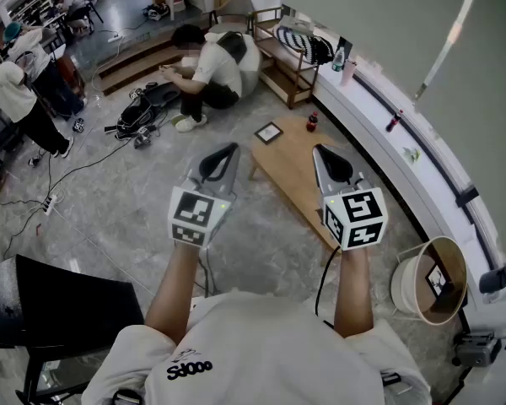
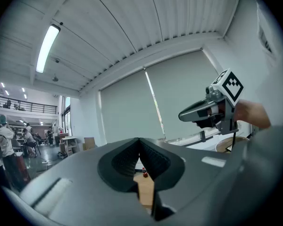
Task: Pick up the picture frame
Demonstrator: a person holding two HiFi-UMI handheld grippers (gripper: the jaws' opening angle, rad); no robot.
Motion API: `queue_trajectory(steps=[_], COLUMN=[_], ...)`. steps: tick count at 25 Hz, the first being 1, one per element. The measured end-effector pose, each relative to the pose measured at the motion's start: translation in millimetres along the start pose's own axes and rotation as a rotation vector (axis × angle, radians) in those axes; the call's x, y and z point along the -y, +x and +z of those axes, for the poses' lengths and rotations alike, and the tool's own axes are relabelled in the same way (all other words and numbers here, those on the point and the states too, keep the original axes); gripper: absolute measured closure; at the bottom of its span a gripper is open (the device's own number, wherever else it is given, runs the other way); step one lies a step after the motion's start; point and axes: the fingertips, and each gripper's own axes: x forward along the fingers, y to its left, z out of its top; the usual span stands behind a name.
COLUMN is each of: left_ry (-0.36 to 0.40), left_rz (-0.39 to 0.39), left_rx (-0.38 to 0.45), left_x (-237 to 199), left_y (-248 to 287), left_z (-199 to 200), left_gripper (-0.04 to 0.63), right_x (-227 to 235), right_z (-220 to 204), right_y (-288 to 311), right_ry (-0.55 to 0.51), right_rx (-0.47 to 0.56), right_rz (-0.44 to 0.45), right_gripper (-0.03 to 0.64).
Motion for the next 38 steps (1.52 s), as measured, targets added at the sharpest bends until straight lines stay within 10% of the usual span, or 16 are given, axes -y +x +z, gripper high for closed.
queue_trajectory(steps=[38], left_ry=[-0.030], left_rz=[0.040], left_rx=[-0.087], left_x=[36], left_y=[63], left_z=[-43], left_gripper=[0.586], right_x=[63], right_z=[-59], right_y=[19], right_ry=[0.092], right_rx=[-0.026], right_rz=[0.072], right_gripper=[0.615])
